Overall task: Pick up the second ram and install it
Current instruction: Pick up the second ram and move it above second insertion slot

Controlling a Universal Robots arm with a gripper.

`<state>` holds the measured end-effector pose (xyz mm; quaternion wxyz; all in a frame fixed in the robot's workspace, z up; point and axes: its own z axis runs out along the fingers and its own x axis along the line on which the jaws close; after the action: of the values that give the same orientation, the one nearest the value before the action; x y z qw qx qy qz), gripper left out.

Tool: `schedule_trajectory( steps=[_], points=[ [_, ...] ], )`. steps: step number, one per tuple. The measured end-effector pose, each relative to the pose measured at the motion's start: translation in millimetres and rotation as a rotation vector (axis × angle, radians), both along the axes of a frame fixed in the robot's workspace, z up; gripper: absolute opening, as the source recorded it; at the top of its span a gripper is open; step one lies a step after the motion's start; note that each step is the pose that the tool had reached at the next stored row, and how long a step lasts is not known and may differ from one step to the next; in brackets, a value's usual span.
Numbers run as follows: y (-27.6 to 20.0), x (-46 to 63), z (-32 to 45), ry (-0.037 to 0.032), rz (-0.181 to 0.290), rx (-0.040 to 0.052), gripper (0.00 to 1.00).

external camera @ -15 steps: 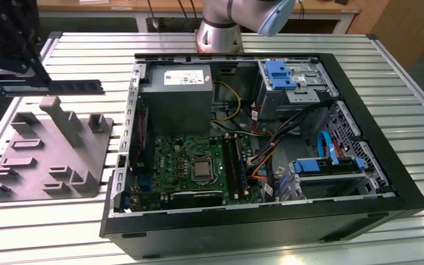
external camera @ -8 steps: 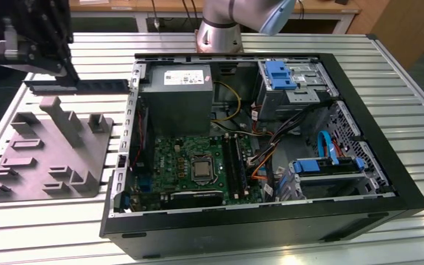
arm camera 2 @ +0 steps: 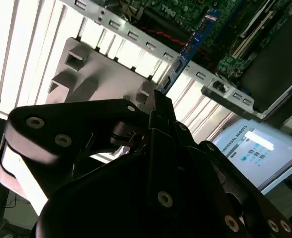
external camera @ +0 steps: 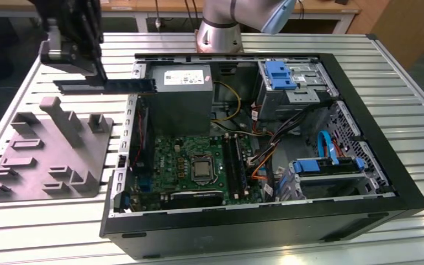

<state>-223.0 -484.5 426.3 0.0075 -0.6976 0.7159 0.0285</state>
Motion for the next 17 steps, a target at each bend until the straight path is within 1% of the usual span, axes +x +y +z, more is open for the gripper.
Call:
schedule_trajectory(
  steps=[17],
  points=[
    [-0.2,77.0,-2.3,0.0014,0.000,0.0001,0.11]
  ],
)
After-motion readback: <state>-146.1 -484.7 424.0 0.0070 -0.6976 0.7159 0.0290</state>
